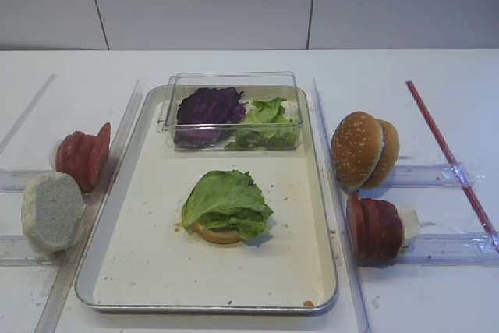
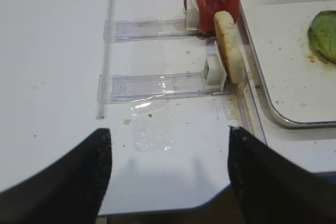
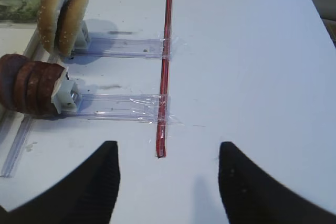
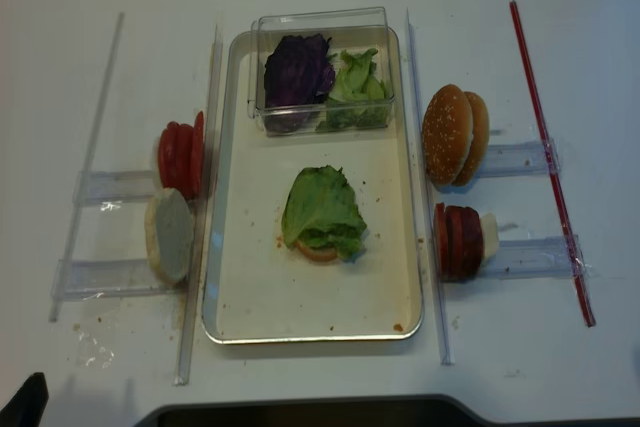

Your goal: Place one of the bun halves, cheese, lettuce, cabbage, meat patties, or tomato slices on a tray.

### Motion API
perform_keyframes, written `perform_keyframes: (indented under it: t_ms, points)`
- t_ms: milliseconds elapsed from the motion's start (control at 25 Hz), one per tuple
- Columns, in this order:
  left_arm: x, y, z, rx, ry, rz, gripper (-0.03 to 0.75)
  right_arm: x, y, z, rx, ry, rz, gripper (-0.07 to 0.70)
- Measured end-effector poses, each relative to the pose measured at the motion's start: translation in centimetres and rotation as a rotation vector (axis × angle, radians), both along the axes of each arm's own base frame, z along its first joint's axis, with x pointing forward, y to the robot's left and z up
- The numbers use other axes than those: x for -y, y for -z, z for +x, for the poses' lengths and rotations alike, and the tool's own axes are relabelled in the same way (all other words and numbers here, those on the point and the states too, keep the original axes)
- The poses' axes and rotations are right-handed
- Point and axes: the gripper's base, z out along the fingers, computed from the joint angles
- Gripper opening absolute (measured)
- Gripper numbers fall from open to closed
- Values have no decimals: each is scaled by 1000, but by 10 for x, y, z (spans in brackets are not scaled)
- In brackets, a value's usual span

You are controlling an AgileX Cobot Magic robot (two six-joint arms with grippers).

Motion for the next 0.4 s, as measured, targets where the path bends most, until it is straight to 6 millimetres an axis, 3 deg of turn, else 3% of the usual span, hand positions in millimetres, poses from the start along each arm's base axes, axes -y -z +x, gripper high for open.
perform_keyframes:
  t_ms: [400]
  points:
    - [0,0,0,0,0,0,437,0,0,0,0,0,0,436]
